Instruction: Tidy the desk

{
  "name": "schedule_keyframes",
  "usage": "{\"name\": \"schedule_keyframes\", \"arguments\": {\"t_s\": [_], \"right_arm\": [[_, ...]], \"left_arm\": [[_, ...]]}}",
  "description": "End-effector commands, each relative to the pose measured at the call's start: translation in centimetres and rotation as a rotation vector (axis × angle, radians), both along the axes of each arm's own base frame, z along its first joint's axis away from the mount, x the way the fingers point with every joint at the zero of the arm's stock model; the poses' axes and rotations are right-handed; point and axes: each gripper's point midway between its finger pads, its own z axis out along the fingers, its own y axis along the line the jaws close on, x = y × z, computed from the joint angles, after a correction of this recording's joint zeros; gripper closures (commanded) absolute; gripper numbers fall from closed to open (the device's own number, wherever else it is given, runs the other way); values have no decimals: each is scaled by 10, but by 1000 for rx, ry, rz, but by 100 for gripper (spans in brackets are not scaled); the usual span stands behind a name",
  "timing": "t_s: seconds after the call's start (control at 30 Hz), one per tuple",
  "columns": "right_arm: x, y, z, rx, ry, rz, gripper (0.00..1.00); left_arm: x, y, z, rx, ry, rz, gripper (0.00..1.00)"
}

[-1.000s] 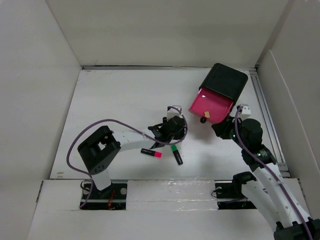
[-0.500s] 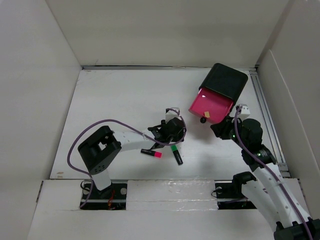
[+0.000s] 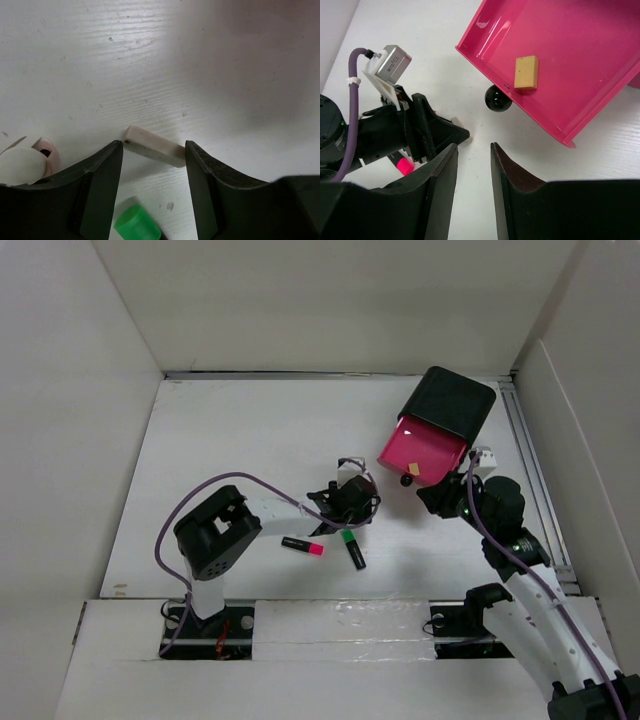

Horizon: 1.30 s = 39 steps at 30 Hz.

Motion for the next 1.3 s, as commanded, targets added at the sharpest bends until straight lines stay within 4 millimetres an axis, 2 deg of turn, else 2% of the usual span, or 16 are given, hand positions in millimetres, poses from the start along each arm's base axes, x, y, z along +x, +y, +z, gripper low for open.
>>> {"name": "schedule_keyframes", "arguments": {"t_s": [0.0, 0.27, 0.37, 0.4, 0.5, 0.67, 0.8, 0.9, 1.03, 1.1, 1.13, 1.17, 1.2, 1.27], "right_arm": [[4, 10, 14, 24, -60, 46, 61], [5, 9, 14, 17, -65, 46, 61], [6, 11, 14, 21, -60, 53, 61], [6, 12, 16, 23, -66, 56, 61], [6, 12, 16, 23, -61, 58, 61], [6, 12, 18, 27, -68, 60, 61], [6, 12, 19, 28, -69, 60, 61], [5, 12, 22, 30, -76, 59, 61], [5, 11, 23, 29, -79, 56, 61], [5, 11, 22, 29, -78, 56, 61], [5, 11, 22, 30, -77, 55, 61], [6, 12, 22, 30, -77, 55, 61], [6, 12, 22, 30, -77, 55, 61], [6, 11, 21, 29, -74, 54, 61]], "left_arm": [[9, -11, 7, -6, -28, 13, 53], [11, -2, -8, 52, -28, 34, 73], [10, 3, -12, 76, -26, 39, 83], [11, 6, -13, 87, -31, 47, 90], [12, 9, -10, 94, -46, 47, 100], [10, 8, -10, 97, -40, 23, 100], [7, 3, -18, 111, -15, -14, 80], [5, 5, -24, 124, -5, -18, 70], [6, 3, -20, 115, -12, -20, 69], [6, 1, -20, 112, -9, -25, 73], [3, -2, -18, 107, -12, -31, 79], [5, 1, -18, 114, -22, -17, 94], [3, -1, -16, 114, -30, -18, 100], [3, 3, -9, 107, -42, -5, 100]]}}
